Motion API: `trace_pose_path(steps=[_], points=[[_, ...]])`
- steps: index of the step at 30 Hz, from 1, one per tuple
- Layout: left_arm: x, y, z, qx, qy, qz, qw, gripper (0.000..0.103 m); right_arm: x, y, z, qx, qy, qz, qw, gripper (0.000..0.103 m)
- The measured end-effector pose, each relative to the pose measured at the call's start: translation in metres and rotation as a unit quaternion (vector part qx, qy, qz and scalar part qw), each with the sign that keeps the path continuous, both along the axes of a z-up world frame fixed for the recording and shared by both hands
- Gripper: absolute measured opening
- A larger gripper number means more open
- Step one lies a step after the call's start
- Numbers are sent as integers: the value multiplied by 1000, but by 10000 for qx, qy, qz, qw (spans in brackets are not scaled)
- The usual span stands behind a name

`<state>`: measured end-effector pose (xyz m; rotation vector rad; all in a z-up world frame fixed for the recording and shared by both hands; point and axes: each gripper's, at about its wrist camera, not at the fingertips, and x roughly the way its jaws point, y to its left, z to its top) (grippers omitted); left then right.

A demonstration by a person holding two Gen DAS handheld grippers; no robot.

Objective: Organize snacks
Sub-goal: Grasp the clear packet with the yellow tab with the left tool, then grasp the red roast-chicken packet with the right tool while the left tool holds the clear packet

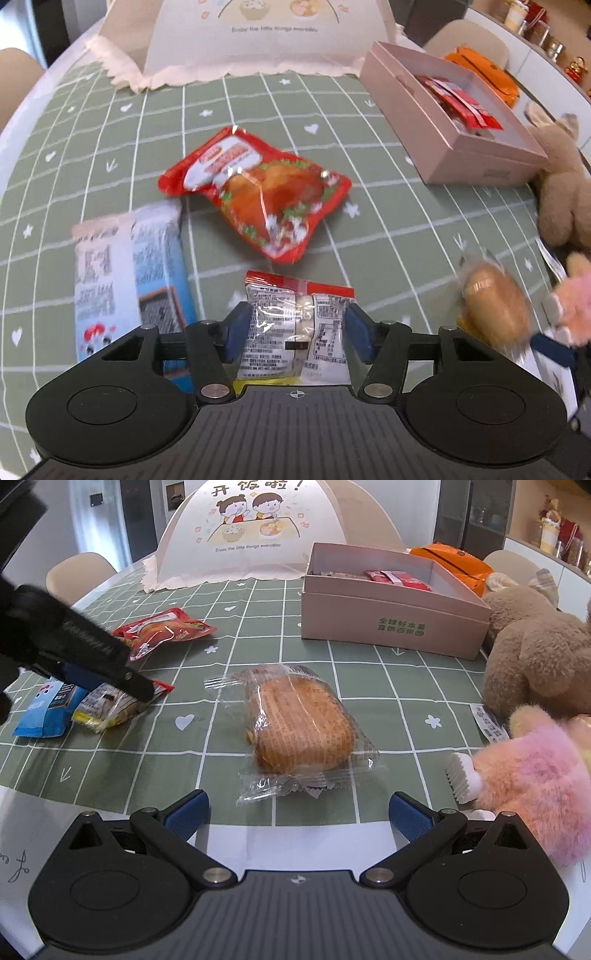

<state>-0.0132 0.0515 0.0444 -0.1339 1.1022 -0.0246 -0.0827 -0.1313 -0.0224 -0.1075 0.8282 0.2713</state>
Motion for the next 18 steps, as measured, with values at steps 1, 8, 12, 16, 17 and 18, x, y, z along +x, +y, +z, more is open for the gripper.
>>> trace_pose_path(steps=[1, 8, 12, 16, 17, 18], points=[[-5, 2, 1, -15, 36, -8, 10000, 60, -1, 0, 0, -8, 22, 8, 10000, 103], [-54, 6, 2, 290, 156, -101, 9994, 59, 4, 1, 4, -94, 237, 370, 9990, 103], [-62, 8, 3, 266, 134, -123, 9995, 60, 26, 1, 11, -208, 555, 723, 9956, 103], [-63, 8, 3, 258, 79, -111, 9996, 60, 40, -6, 27, 109, 453, 638, 9969, 103], [-64, 8, 2, 258, 61, -122, 9996, 60, 44, -5, 29, 88, 453, 648, 9968, 103], [-65, 8, 2, 252, 43, -128, 9996, 60, 48, -2, 30, 46, 425, 618, 9972, 103]])
